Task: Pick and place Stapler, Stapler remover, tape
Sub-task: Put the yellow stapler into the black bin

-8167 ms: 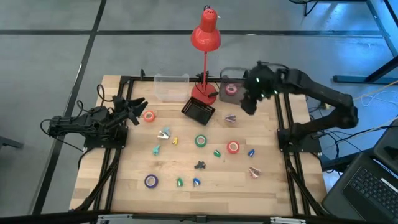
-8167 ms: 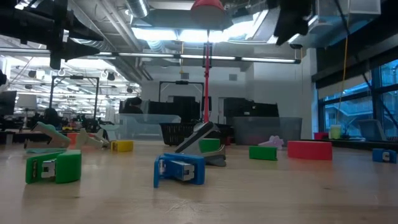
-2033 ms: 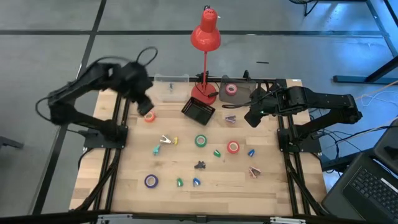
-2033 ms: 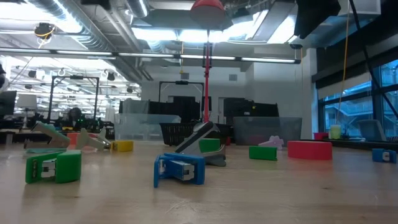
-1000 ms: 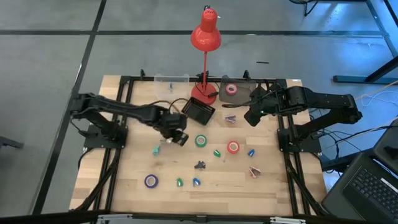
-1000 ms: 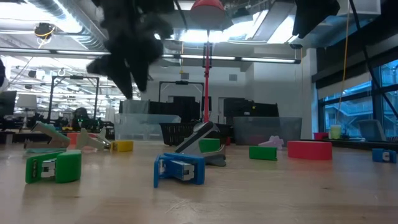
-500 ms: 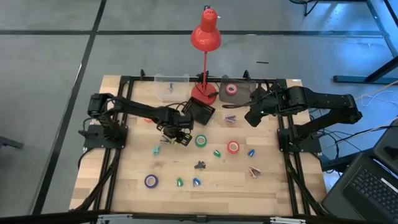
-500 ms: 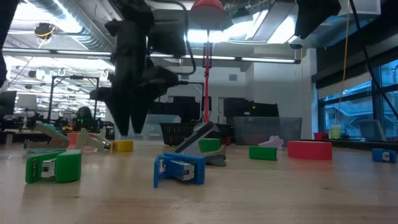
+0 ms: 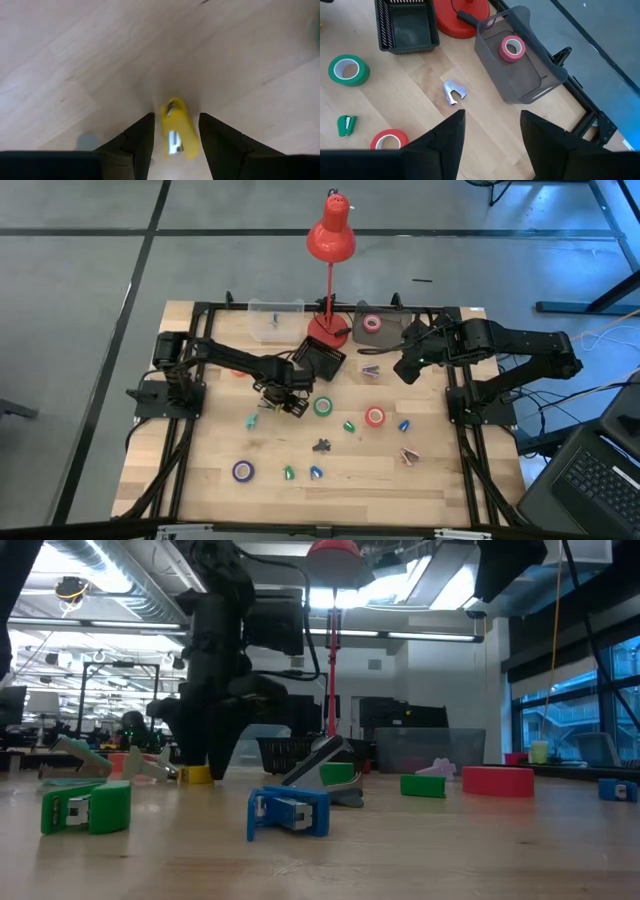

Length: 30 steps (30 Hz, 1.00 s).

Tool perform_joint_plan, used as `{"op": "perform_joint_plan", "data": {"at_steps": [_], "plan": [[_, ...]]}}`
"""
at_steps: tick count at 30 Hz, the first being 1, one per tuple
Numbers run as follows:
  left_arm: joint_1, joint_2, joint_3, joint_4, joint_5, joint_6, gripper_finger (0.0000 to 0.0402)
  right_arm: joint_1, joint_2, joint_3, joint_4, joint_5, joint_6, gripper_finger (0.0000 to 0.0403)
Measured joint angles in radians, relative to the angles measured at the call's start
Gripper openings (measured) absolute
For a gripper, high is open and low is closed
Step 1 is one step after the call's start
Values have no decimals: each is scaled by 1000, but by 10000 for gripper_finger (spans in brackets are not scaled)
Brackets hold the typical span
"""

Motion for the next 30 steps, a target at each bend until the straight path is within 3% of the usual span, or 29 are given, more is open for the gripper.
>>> {"op": "perform_joint_plan", "data": {"at_steps": [5,11,22,30], "plan": [[-1,-1,-1,-4,6,48,140,0,0,0,-2,7,-7,192],[-2,-14,0,-1,15,131,44,0,0,0,-2,10,-7,192],[31,-102,162,-8,-55,309,46,0,0,0,-5,11,-6,192],[153,-97,327,27,-108,551,46,0,0,0,-3,11,-3,192]]}}
